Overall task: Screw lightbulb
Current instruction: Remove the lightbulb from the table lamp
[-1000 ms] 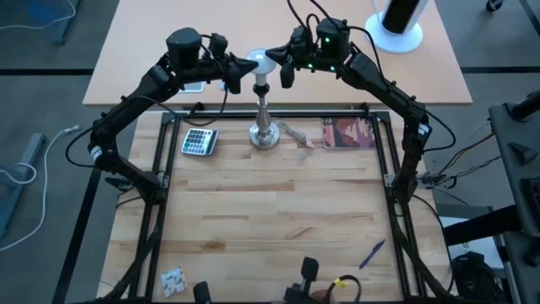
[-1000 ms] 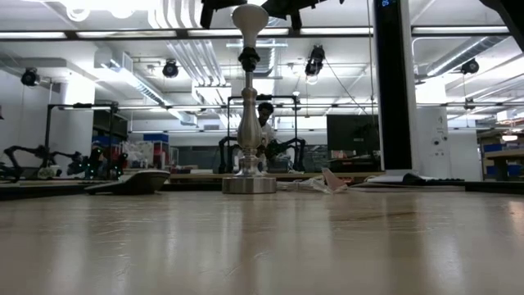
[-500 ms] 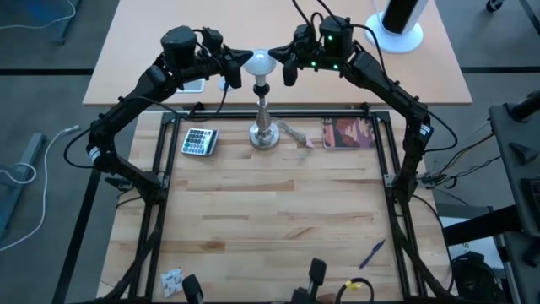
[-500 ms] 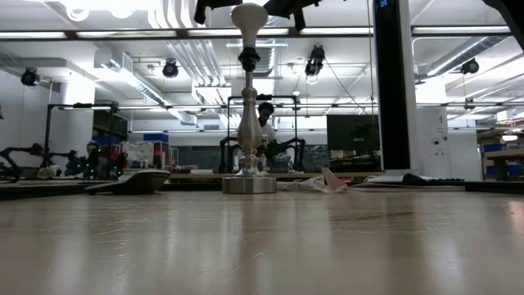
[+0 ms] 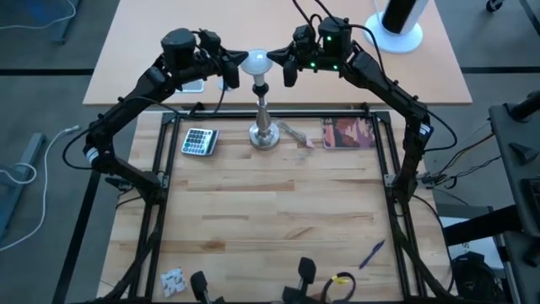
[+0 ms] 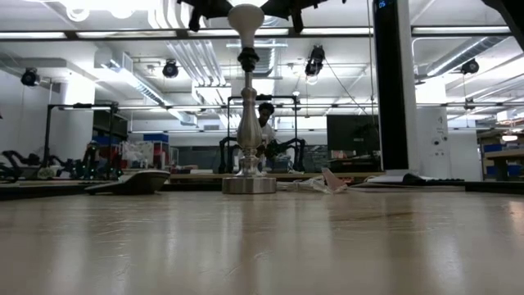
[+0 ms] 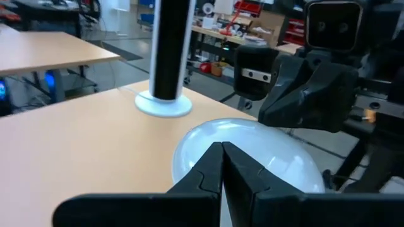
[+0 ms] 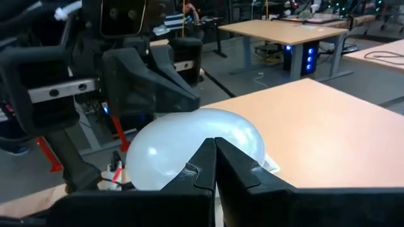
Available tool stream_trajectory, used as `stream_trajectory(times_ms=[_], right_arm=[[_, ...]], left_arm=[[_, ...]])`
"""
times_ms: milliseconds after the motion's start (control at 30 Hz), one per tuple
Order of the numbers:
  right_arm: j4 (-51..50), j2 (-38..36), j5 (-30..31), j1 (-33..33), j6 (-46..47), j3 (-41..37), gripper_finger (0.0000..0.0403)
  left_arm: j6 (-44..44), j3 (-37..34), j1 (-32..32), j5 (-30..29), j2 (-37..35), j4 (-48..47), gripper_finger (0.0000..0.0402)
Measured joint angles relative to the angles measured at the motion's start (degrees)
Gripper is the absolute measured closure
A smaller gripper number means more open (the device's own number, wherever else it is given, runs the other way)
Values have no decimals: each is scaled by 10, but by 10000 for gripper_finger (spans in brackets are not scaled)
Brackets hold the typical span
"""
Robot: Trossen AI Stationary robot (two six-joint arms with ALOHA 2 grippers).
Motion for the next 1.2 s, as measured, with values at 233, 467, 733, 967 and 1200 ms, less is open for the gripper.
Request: stream_trajectory(times_ms=[233,467,733,967,1200], right_arm=[[-8,8,13,-1,-4,-2,403],[8,11,55,-9,-6,-4,403],[-19,18,66,-11,-8,-6,403],[-13,-12,57,-10,-15,2,403],[-14,-57,56,-11,-17,2,403]], left_arm=[[-33,-4,-5,38,1,7,401],[-55,-5,-10,105,2,28,401],[-55,-7,-16,129,-1,44,401],[-56,-8,-16,103,-13,46,401],[-56,-7,-15,97,-21,49,401]])
